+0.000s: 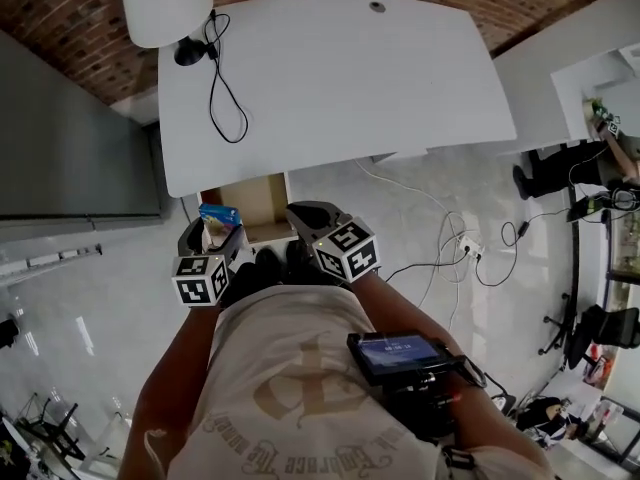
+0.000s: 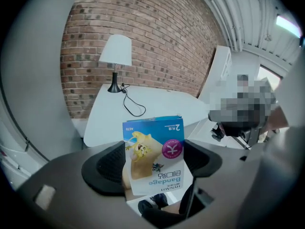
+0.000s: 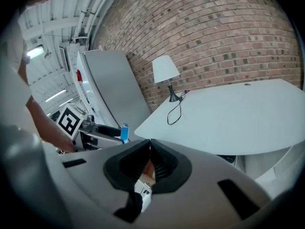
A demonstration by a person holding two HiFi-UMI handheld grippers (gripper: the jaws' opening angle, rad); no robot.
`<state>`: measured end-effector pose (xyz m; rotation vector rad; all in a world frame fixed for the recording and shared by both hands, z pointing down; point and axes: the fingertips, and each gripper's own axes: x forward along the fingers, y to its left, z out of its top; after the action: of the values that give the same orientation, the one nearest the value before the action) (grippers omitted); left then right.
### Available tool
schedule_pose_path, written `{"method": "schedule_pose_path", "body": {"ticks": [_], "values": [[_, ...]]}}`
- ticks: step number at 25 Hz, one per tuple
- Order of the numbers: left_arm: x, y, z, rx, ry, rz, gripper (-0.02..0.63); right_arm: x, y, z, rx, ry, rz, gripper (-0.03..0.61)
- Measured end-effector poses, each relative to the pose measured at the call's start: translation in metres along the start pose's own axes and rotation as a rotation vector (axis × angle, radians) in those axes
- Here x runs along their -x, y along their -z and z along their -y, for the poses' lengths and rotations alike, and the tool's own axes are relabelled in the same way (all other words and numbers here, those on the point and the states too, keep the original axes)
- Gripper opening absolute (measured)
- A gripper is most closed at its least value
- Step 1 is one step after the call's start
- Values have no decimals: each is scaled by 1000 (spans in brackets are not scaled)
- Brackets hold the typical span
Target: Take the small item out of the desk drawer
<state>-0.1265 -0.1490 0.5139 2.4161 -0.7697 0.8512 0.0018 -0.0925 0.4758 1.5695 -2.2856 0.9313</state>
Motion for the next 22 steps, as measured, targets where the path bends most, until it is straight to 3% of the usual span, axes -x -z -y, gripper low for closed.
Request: {"method": "schedule_pose_path", "body": {"ticks": [10,22], "values": [[59,-40,22,-46,31,155,380,42,-26,-25,62,-6,65,6],[91,-39,12,-24,28,212,380,53,-43,-55,99,-2,136,6]]}}
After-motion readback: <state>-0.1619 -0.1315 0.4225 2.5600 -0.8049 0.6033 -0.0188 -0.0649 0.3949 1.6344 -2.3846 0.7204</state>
